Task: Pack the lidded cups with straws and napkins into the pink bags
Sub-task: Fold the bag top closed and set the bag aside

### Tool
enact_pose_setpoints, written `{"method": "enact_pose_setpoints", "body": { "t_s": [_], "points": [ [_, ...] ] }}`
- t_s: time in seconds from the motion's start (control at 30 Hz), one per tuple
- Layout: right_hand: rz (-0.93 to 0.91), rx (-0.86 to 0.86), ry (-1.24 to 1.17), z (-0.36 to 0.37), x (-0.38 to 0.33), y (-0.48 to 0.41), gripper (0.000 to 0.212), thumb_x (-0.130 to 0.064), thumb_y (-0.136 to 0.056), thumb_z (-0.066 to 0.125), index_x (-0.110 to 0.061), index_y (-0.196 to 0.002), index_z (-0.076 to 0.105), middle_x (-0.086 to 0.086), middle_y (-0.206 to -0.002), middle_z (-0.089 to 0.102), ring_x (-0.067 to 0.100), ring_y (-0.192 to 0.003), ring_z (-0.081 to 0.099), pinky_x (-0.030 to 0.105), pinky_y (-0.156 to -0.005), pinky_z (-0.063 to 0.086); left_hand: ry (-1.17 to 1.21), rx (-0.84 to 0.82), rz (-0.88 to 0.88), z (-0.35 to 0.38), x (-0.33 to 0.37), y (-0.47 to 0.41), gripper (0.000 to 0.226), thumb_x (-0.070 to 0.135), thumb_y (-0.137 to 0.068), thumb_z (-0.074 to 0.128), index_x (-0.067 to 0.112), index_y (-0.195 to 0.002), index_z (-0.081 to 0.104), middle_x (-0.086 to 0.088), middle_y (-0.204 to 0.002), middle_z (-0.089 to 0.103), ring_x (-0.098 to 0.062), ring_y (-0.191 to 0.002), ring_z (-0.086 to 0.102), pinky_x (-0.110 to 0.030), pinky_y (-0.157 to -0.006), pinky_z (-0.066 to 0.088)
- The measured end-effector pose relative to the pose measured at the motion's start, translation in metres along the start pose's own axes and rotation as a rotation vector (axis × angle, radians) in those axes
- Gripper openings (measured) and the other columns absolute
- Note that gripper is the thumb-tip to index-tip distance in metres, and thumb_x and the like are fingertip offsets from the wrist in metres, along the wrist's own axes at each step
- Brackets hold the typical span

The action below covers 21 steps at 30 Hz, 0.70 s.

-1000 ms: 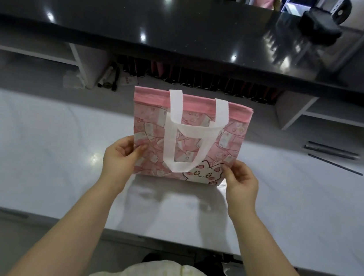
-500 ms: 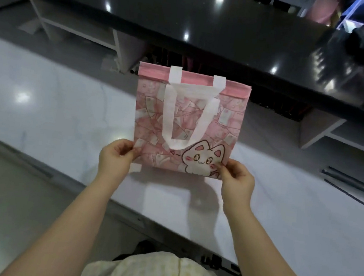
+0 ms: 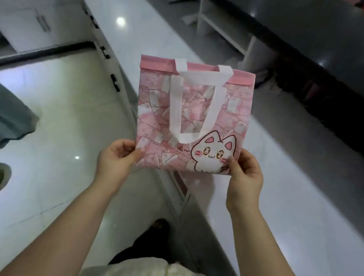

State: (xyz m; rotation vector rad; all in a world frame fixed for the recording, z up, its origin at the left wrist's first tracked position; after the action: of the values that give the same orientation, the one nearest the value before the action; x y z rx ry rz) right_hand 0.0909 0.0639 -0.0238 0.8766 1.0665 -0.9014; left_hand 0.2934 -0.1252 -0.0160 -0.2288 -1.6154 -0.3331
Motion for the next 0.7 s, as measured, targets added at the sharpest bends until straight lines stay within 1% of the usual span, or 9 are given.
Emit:
{"method": "enact_pose_setpoints", "body": {
  "t_s": [0.1,0.23,0.3,0.37,0.43,0.47,0.6,0.7],
  "points": [
    [0.03,-0.132,0.015,0.041,0.011,0.01,0.028,0.003,-0.09,0.059,-0.02,-0.096,0.072,0.002,-0.098,0.074,0.017,-0.089,0.069,0.027,-0.071,0.057,0.005,0.129,-0.022,-0.045,-0.006,0.003,0.016,-0.002,-0.083,0.073,0.013,-0.083,0.066,0.006,-0.07,0.066,0.003,-0.058,0.061,-0.011,-0.06,0.049],
    [0.073,-0.282,-0.002,0.103,0.025,0.022,0.026,0.005,-0.088,0.059,-0.015,-0.097,0.073,0.007,-0.099,0.074,0.021,-0.086,0.069,0.03,-0.066,0.057,0.013,0.282,-0.039,-0.099,-0.015,-0.006,0.02,-0.002,-0.083,0.072,0.015,-0.079,0.063,0.001,-0.072,0.064,0.003,-0.058,0.059,-0.011,-0.06,0.049],
    [0.102,-0.34,-0.01,0.139,0.034,0.026,0.026,0.001,-0.083,0.063,-0.017,-0.098,0.074,0.007,-0.102,0.074,0.021,-0.092,0.071,0.028,-0.07,0.057,0.016,0.35,-0.039,-0.125,-0.018,-0.02,0.019,0.0,-0.084,0.073,0.016,-0.079,0.064,0.001,-0.074,0.065,0.0,-0.062,0.06,-0.012,-0.063,0.05],
    [0.098,-0.398,0.002,0.182,0.039,0.026,0.027,-0.001,-0.081,0.065,-0.017,-0.101,0.074,0.006,-0.105,0.074,0.021,-0.098,0.07,0.027,-0.074,0.056,0.039,0.407,-0.047,-0.155,-0.018,-0.041,0.013,0.002,-0.084,0.074,0.012,-0.084,0.066,-0.003,-0.08,0.067,-0.007,-0.068,0.062,-0.015,-0.066,0.051],
    [0.078,-0.439,0.012,0.232,0.043,0.022,0.029,0.003,-0.083,0.064,-0.015,-0.104,0.073,0.006,-0.106,0.074,0.022,-0.101,0.069,0.029,-0.077,0.056,0.058,0.437,-0.039,-0.188,-0.014,-0.068,0.01,0.004,-0.084,0.074,0.011,-0.086,0.068,-0.004,-0.081,0.069,-0.008,-0.069,0.063,-0.016,-0.066,0.052],
    [0.067,-0.454,0.007,0.259,0.043,0.021,0.029,0.004,-0.084,0.063,-0.013,-0.106,0.072,0.007,-0.106,0.073,0.023,-0.101,0.069,0.03,-0.077,0.056,0.066,0.446,-0.027,-0.207,-0.009,-0.083,0.012,0.005,-0.084,0.075,0.014,-0.084,0.068,-0.001,-0.08,0.07,-0.007,-0.068,0.064,-0.015,-0.064,0.052],
    [0.01,-0.526,-0.024,0.37,0.047,0.019,0.03,0.006,-0.086,0.06,-0.007,-0.112,0.069,0.008,-0.105,0.074,0.021,-0.097,0.071,0.026,-0.071,0.056,0.106,0.48,0.021,-0.281,0.016,-0.148,0.019,0.006,-0.083,0.076,0.024,-0.079,0.069,0.008,-0.074,0.073,-0.004,-0.068,0.066,-0.015,-0.062,0.052],
    [0.002,-0.522,-0.066,0.443,0.053,0.019,0.029,0.006,-0.086,0.062,-0.004,-0.113,0.068,0.009,-0.106,0.073,0.024,-0.099,0.07,0.031,-0.075,0.057,0.117,0.508,0.042,-0.329,0.029,-0.196,0.02,0.006,-0.084,0.075,0.025,-0.079,0.069,0.008,-0.075,0.073,-0.006,-0.07,0.067,-0.018,-0.066,0.054]
  ]
}}
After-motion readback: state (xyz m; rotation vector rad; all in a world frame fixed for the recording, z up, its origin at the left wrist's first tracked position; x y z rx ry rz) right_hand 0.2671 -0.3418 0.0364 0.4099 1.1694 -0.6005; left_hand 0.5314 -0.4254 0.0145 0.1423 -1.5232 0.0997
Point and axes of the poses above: each hand's wrist, its own y-axis away from the middle knuckle, its own z-axis out of the palm, x = y × z, the point moved 3 cm from there along -y, towards the middle knuckle
